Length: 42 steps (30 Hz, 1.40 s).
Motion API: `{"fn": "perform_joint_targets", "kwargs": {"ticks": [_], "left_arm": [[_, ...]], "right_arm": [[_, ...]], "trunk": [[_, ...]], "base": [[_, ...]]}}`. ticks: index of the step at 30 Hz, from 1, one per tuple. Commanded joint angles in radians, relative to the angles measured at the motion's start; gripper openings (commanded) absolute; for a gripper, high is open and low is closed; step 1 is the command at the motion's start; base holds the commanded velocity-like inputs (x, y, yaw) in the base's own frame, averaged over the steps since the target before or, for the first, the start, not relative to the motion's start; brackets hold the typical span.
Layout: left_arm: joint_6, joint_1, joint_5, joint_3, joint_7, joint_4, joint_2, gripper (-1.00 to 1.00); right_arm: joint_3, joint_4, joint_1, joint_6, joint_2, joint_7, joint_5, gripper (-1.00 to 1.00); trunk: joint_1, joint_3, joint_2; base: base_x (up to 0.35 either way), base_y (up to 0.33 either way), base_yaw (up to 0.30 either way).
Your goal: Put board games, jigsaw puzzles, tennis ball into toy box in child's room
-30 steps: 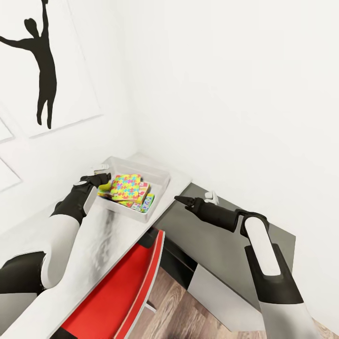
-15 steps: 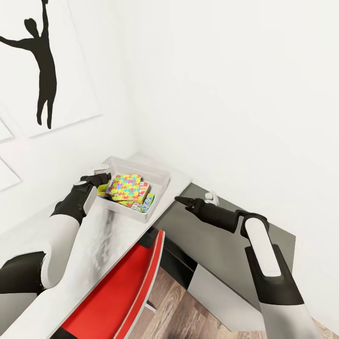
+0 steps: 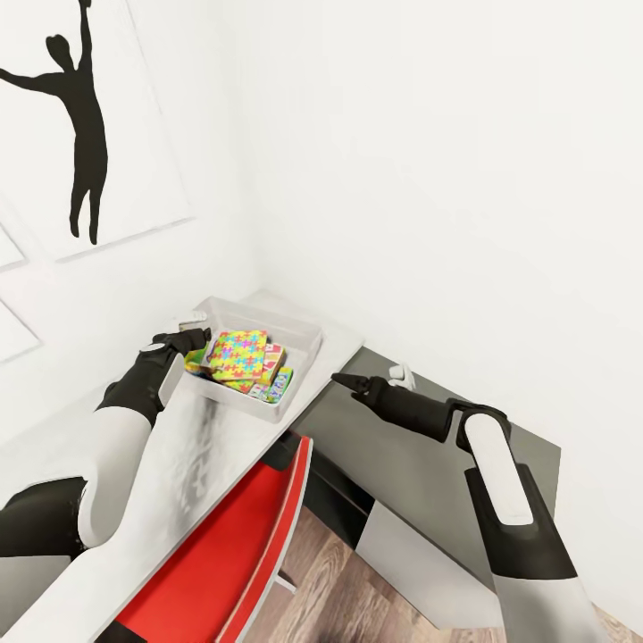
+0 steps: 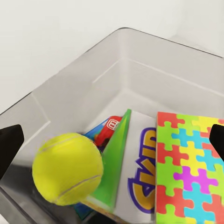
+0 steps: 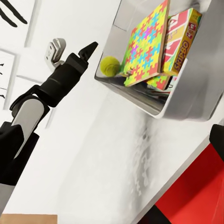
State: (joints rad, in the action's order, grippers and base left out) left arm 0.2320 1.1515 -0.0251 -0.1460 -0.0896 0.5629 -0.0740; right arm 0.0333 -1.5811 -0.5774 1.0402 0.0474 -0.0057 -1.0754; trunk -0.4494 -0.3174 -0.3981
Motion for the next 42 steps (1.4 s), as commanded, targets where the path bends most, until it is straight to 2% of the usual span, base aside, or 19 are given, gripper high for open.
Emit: {"fn": "perform_joint_targets", "kwargs": {"ticks": [1,11,13,17,21,30,37,42], "left_arm": [[0.006,0.001,-0.003,-0.001,-0.001,0.002,0.000,1.00],[0.006,0.001,-0.003,-0.001,-0.001,0.002,0.000,1.00],[0.018,0.012,-0.013,0.003,0.005,0.002,0.012,1.00],[0.040,0.035,-0.014,0.002,0.005,0.005,0.012,1.00],[0.062,0.057,-0.031,0.004,-0.012,0.007,0.010,1.00],[0.113,0.108,-0.039,0.004,-0.022,0.009,0.011,1.00],[0.151,0.119,-0.038,0.002,-0.021,0.009,0.009,1.00],[0.155,0.119,-0.036,-0.001,-0.015,0.009,0.005,1.00]], "right_arm": [[-0.001,0.000,-0.001,0.004,0.000,-0.001,0.000,1.00],[-0.001,0.000,0.000,0.006,0.000,0.000,0.000,1.00],[0.000,-0.006,-0.011,0.007,0.012,-0.004,-0.011,1.00],[-0.001,-0.006,-0.033,0.007,0.020,-0.004,-0.007,1.00],[0.022,0.001,-0.034,0.007,0.035,-0.004,-0.001,1.00],[0.072,0.005,-0.015,0.007,0.038,-0.004,0.001,1.00],[0.075,0.005,-0.015,0.007,0.039,-0.004,0.001,1.00],[0.076,0.004,-0.015,0.007,0.039,-0.004,0.000,1.00]], "trunk": [[-0.001,-0.002,-0.002],[-0.001,-0.002,-0.002],[-0.001,-0.002,-0.002],[-0.001,-0.002,-0.002],[-0.001,-0.002,-0.002],[-0.001,-0.002,-0.002],[-0.001,-0.002,-0.002],[-0.001,-0.002,-0.002]], "base": [[0.000,0.000,0.000],[0.000,0.000,0.000],[0.000,0.000,0.000],[0.000,0.000,0.000],[0.000,0.000,0.000],[0.000,0.000,0.000],[0.000,0.000,0.000],[0.000,0.000,0.000]]}}
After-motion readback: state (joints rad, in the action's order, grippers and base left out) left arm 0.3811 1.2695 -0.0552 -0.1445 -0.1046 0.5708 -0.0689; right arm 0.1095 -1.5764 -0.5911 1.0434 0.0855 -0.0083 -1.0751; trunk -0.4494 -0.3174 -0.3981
